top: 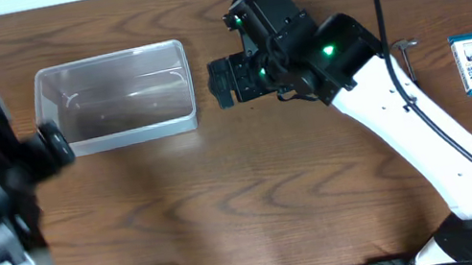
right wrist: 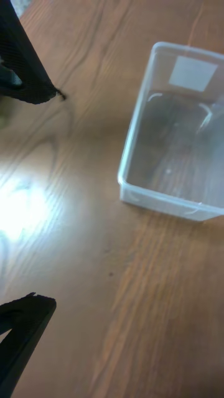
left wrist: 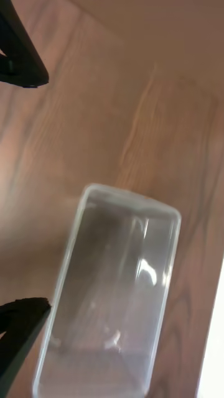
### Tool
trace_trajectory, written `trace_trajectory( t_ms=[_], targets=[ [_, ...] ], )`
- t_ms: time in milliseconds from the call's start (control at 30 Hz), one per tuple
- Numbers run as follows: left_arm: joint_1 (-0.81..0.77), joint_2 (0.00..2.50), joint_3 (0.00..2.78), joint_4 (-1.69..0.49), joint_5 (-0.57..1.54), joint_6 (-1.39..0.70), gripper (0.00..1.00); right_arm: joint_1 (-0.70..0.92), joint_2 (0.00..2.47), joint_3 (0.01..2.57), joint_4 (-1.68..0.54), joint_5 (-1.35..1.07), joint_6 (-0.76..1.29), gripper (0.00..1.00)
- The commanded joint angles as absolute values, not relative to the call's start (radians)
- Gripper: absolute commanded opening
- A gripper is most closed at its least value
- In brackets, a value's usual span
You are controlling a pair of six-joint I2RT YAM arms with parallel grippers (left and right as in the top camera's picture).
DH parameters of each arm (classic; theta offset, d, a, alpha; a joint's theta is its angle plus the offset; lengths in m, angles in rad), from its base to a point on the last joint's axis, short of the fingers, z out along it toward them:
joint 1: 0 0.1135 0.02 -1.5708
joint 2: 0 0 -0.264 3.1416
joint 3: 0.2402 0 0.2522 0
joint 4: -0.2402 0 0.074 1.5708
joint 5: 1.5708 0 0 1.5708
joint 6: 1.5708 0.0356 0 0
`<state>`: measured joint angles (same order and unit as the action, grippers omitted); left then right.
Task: Pack container
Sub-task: 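Lower the right gripper and pinch the container's right wall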
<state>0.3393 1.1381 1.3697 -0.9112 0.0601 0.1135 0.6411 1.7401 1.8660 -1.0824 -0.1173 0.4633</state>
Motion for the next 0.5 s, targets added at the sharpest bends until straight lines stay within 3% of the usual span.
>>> trace_trajectory(
  t_ms=[0,467],
  targets=[
    [0.399,1.311,1.564,-0.998,0.302,0.142,0.98,0.661,1.787,1.884,-1.06,-0.132,0.449,0.99],
    [0.545,1.571,1.691,-1.082,0.371,0.075,0.98,0.714,2.07,2.064,-1.083,-0.039,0.495,0.99]
  ],
)
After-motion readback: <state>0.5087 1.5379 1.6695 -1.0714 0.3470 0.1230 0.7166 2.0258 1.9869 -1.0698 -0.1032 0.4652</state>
